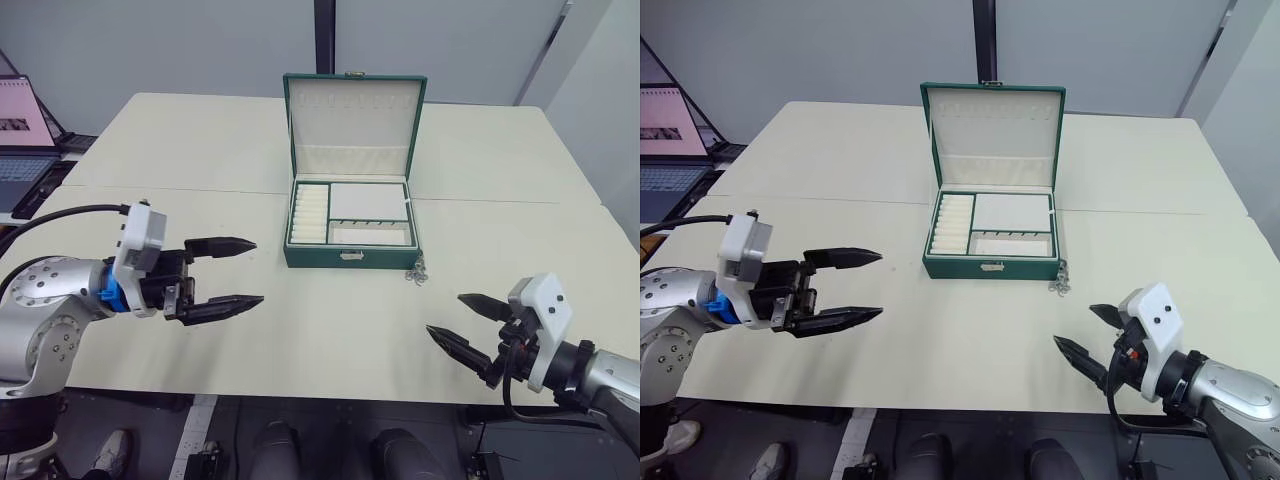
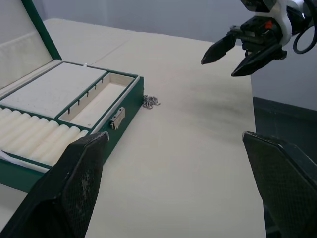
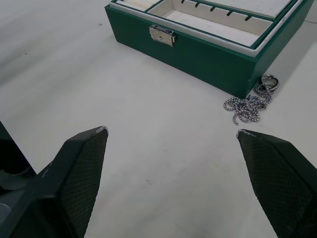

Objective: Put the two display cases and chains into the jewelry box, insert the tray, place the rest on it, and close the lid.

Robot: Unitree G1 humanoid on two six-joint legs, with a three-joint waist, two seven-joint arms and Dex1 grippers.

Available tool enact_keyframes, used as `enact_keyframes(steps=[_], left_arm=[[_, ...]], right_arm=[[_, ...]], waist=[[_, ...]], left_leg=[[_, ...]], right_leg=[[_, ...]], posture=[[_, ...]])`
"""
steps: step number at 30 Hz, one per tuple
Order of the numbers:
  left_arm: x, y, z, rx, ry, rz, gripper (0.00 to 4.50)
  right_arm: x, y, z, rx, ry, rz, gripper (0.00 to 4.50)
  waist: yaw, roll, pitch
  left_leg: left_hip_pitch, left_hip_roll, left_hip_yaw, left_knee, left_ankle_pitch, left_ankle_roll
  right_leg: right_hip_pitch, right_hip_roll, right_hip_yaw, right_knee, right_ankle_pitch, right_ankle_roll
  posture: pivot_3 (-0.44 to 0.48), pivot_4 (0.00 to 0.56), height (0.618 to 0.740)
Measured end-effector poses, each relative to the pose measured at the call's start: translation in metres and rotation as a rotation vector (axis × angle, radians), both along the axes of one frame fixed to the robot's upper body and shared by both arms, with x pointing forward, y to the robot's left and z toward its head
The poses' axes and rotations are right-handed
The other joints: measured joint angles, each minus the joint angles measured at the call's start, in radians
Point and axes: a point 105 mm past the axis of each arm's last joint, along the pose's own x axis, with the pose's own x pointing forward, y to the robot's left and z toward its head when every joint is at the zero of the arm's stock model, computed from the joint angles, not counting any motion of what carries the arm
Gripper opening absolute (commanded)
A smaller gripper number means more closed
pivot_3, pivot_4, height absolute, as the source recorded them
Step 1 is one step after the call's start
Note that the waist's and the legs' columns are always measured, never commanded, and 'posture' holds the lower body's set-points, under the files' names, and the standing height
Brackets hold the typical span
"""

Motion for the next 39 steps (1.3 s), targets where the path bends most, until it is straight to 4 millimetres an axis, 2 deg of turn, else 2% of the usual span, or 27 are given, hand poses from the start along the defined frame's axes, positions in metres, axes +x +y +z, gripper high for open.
enact_keyframes(steps=[4, 11, 15, 21, 32, 39], left_arm=[[-0.007, -0.011, 0.001, 0.045, -0.011, 0.002, 4.5], [-0.009, -0.008, 0.007, 0.062, 0.003, 0.037, 4.5], [-0.009, -0.008, 0.008, 0.053, 0.006, 0.041, 4.5], [-0.008, -0.008, 0.011, 0.028, 0.007, 0.045, 4.5], [-0.005, -0.009, 0.016, 0.011, -0.007, 0.055, 4.5], [-0.005, -0.01, 0.019, 0.009, -0.007, 0.053, 4.5]], right_arm=[[0.005, 0.001, 0.003, 0.005, -0.015, -0.018, 4.49], [0.01, 0.004, 0.007, -0.007, -0.034, -0.022, 4.49], [0.017, 0.001, 0.002, -0.028, -0.026, -0.066, 4.49], [0.044, -0.009, -0.013, -0.062, 0.002, -0.158, 4.49], [0.092, -0.004, -0.059, -0.075, 0.06, -0.158, 4.49], [0.115, -0.001, -0.061, -0.069, 0.014, -0.139, 4.49]], waist=[[-0.001, 0.0, 0.0], [0.0, 0.0, 0.0], [-0.001, 0.0, 0.0], [-0.001, 0.0, 0.0], [-0.001, 0.0, 0.0], [0.0, 0.0, 0.0]], left_leg=[[0.0, 0.0, 0.0, 0.0, 0.0, 0.0], [0.0, 0.0, 0.0, 0.0, 0.0, 0.0], [0.0, 0.0, 0.0, 0.0, 0.0, 0.0], [0.0, 0.0, 0.0, 0.0, 0.0, 0.0], [0.0, 0.0, 0.0, 0.001, 0.0, 0.0], [0.0, 0.0, 0.0, 0.001, 0.0, 0.0]], right_leg=[[0.0, 0.0, 0.0, 0.0, 0.0, 0.0], [0.0, 0.0, 0.0, 0.0, 0.0, 0.0], [0.0, 0.0, 0.0, 0.0, 0.0, 0.0], [0.0, 0.0, 0.0, 0.0, 0.0, 0.0], [0.0, 0.0, 0.0, 0.0, 0.0, 0.0], [0.0, 0.0, 0.0, 0.0, 0.0, 0.0]], posture=[[0.0, 0.15, 0.737], [0.0, 0.15, 0.737], [0.0, 0.15, 0.737], [0.0, 0.15, 0.737], [0.0, 0.15, 0.737], [0.0, 0.15, 0.737]])
